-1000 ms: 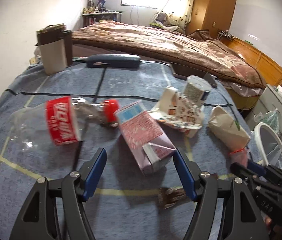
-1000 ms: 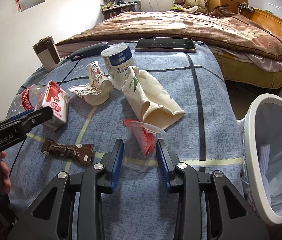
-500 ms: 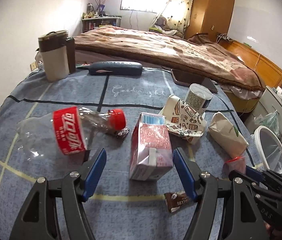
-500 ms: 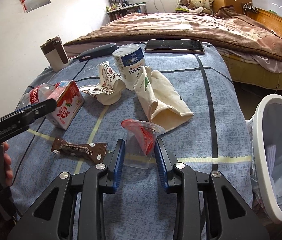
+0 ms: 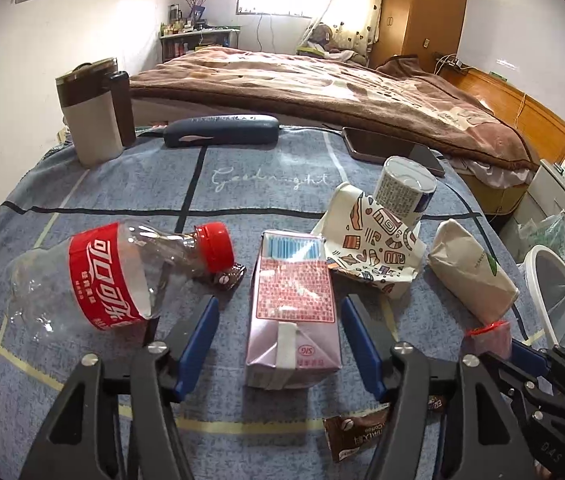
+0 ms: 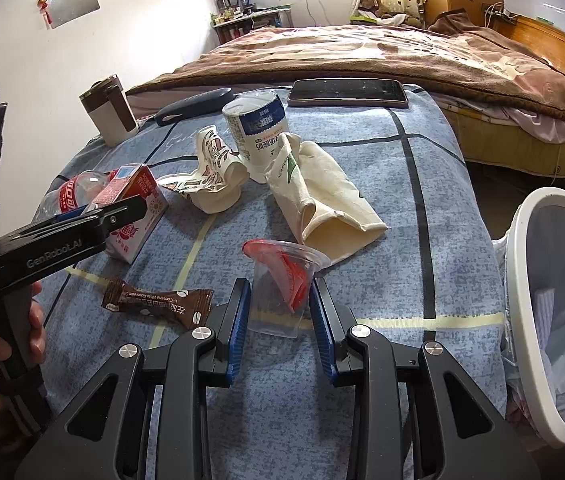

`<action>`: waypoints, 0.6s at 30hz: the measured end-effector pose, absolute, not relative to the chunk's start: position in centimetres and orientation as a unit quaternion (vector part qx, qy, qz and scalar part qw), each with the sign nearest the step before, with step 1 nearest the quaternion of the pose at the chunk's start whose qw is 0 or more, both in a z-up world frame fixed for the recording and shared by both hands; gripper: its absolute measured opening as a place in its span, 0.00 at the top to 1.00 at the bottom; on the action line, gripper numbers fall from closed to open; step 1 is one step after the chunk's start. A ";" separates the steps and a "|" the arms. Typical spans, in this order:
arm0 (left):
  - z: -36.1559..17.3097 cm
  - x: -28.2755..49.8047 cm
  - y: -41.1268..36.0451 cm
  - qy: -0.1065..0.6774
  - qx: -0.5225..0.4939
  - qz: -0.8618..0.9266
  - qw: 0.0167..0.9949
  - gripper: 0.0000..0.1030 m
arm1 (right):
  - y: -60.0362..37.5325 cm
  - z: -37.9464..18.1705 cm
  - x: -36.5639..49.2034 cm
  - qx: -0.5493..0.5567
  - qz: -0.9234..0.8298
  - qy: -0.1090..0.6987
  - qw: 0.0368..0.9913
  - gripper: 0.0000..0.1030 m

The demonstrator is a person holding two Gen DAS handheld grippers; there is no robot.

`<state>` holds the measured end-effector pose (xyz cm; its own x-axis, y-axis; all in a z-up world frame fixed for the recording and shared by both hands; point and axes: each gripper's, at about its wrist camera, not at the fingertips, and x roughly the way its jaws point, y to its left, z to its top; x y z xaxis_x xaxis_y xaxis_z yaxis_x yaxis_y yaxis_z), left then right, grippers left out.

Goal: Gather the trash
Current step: 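Grasp the clear plastic cup with the right tool while the left tool grasps the pink carton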

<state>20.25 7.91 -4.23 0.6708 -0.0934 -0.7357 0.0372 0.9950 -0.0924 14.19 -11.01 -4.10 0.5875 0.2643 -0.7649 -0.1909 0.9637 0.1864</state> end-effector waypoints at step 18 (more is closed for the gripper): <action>-3.7 19.3 7.8 0.399 -0.031 -0.036 0.916 0.62 | -11.3 -4.0 13.9 0.047 0.128 0.432 0.892 0.68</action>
